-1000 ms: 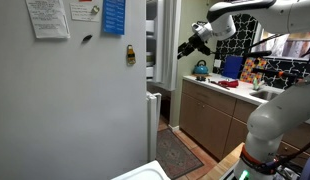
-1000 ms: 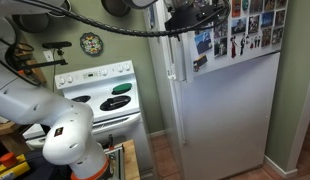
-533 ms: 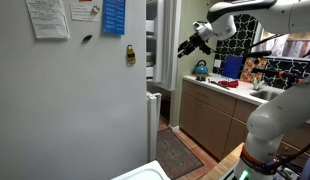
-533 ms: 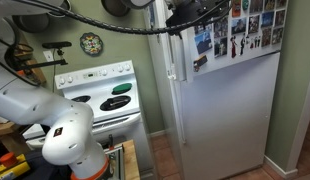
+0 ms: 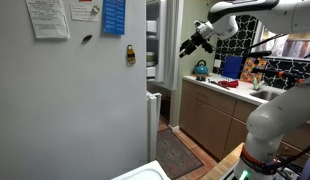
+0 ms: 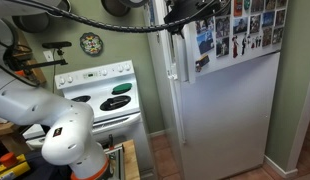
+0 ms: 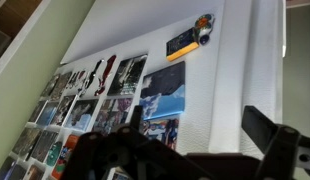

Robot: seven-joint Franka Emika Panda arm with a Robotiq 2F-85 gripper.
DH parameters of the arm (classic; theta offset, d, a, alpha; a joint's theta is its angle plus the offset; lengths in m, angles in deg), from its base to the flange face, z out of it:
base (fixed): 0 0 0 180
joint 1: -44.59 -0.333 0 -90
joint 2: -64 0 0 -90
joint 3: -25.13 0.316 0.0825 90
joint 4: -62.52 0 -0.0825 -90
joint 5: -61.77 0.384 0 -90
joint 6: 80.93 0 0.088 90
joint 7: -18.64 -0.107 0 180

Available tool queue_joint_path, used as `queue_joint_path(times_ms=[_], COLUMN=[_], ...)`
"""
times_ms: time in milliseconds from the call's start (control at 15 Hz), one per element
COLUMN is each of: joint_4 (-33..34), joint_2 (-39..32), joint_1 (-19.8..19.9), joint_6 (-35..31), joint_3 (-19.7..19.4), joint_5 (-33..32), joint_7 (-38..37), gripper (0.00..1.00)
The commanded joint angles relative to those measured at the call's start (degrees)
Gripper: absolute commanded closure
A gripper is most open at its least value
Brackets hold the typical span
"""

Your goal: Open the top refrigerator door

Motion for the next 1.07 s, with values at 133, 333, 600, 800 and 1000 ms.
queue_joint_path(times_ms=[133, 333, 600, 800, 1000], joint_4=[-1.4, -1.5, -1.88, -2.05, -2.56], joint_2=[3.73, 5.76, 9.44, 12.74, 16.92], joint_1=[1.79, 1.89, 2.36, 1.61, 0.9], joint_6=[-0.33, 1.4, 5.39, 10.74, 18.51], joint_3=[1.23, 0.96, 2.24, 2.42, 1.43], joint_5=[-9.84, -14.82, -20.69, -23.56, -25.6], joint_7=[-9.29, -15.06, -25.33, -32.03, -36.43], gripper=[0.0, 0.0, 0.0, 0.0, 0.0])
